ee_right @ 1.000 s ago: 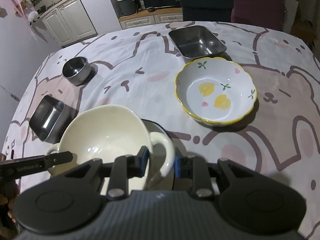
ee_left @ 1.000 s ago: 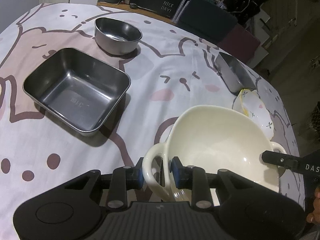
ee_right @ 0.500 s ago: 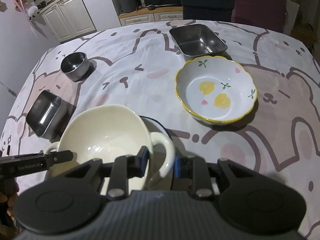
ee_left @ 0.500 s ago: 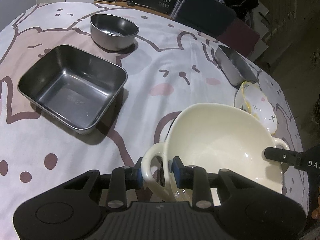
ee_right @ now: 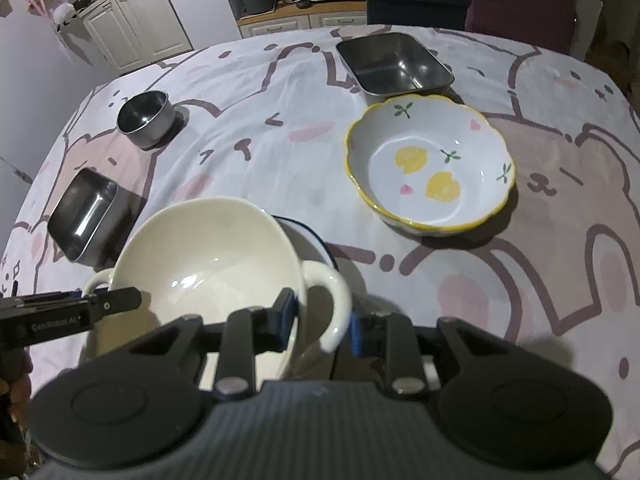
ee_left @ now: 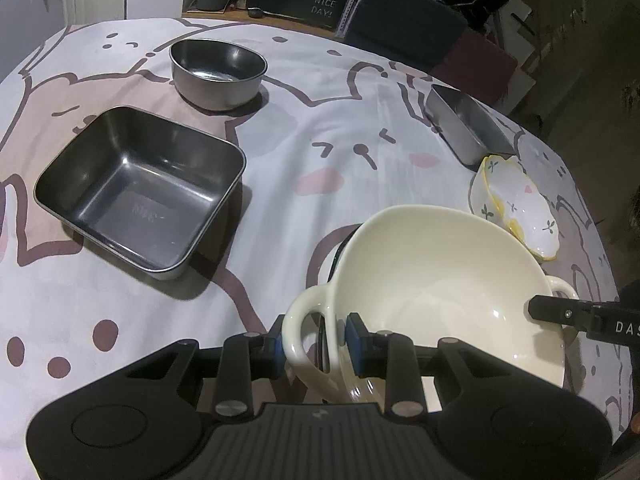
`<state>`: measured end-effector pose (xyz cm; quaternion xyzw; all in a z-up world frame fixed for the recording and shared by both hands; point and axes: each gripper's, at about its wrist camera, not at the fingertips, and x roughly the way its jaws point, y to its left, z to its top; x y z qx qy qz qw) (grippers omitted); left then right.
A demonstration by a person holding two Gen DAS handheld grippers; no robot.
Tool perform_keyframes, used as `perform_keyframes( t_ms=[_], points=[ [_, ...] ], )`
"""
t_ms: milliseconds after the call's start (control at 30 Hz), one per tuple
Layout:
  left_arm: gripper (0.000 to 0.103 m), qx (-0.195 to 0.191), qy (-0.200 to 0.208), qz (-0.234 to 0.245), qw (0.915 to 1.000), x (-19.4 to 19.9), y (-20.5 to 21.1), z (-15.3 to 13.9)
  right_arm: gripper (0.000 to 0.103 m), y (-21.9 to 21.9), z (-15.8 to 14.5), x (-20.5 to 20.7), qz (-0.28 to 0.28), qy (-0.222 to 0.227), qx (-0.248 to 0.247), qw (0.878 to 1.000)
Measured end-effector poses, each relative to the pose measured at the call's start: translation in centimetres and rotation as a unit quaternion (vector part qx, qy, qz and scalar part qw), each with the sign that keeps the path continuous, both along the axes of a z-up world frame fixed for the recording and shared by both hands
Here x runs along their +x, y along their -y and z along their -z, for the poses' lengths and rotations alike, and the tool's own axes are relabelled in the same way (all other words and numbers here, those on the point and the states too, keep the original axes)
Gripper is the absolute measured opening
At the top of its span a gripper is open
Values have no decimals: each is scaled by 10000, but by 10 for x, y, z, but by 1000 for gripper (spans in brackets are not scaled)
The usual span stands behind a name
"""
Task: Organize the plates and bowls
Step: 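Carry the cream bowl with both tools and lower it onto the cloth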
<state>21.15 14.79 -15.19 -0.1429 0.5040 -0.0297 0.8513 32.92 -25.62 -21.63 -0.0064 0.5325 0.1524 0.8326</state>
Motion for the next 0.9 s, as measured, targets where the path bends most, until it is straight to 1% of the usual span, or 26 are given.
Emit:
perform_keyframes(
  t_ms=[167,300,467,900],
  points=[
    [31,97,16,66,9999,0,3,-1,33,1,2,0,16,-70,35,10000],
    [31,165,18,131,9998,-1,6,-2,33,5,6,3,104,-211,145,9996],
    [31,226,12,192,9996,0,8,-3,34,6,8,3,135,-250,173,9994],
    [28,247,-1,307,9992,1,9,-5,34,15,21,8,295,-530,430,9972]
  ],
)
